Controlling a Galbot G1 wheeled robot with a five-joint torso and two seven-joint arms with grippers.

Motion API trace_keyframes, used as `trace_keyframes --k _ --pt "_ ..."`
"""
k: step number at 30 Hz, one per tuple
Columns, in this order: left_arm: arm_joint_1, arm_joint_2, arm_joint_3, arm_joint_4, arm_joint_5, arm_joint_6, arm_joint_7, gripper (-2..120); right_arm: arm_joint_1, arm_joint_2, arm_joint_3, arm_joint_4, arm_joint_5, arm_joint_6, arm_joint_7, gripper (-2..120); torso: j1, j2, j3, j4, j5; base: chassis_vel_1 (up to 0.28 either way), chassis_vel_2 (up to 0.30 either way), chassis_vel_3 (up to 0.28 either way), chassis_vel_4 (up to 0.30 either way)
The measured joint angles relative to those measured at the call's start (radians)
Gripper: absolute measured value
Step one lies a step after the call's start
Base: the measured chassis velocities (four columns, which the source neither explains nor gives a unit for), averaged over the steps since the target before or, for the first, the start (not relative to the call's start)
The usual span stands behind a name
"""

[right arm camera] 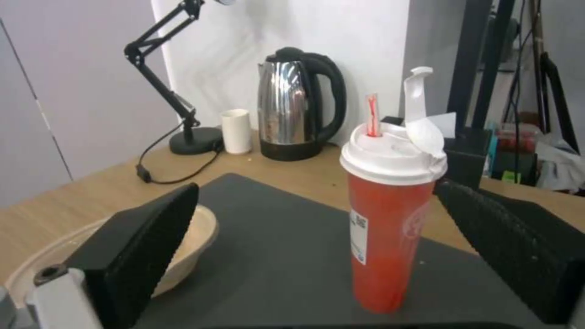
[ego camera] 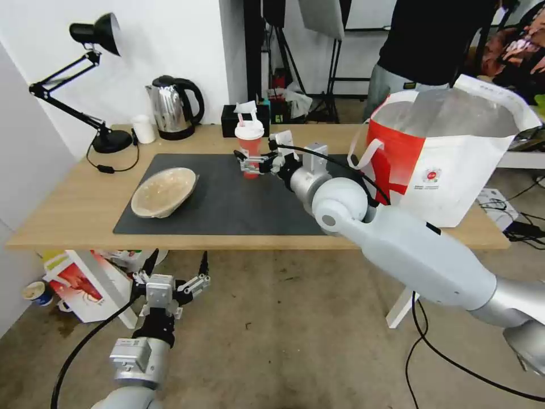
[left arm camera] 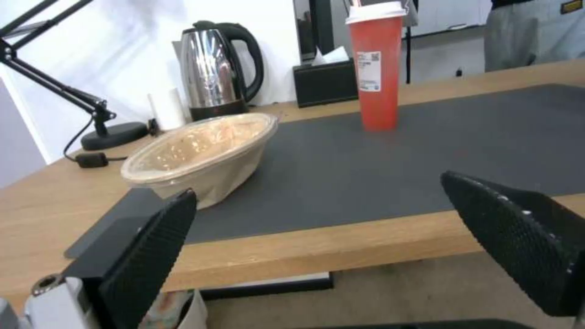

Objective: Pick up the trash from the table and place it into the takeout bag.

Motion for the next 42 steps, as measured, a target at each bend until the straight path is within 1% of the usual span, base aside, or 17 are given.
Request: trace_keyframes --k 12,20,32,42 --pt "0.000 0.000 0.000 0.000 0.000 0.000 0.000 100 0.012 0.021 0.012 -0.071 0.001 -0.004 0.002 100 0.000 0.000 0.000 0.0000 0.0000 0.000 0.000 0.000 0.000" --pt "0.000 0.000 0.000 0.000 0.000 0.000 0.000 100 0.024 0.058 0.026 -0.136 0.014 -0.004 -0.003 100 0.000 0.000 0.000 0.0001 -0.0001 0.000 0.000 0.000 0.000" --pt "0.000 0.000 0.000 0.000 0.000 0.000 0.000 100 0.049 0.147 0.040 -0.294 0.014 -0.005 -0.048 100 0.000 0.000 0.000 0.0001 0.0000 0.000 0.000 0.000 0.000" --pt "0.000 0.000 0.000 0.000 0.000 0.000 0.000 100 0.056 0.189 0.042 -0.370 -0.001 -0.005 -0.064 100 0.000 0.000 0.000 0.0000 -0.0001 0.000 0.000 0.000 0.000"
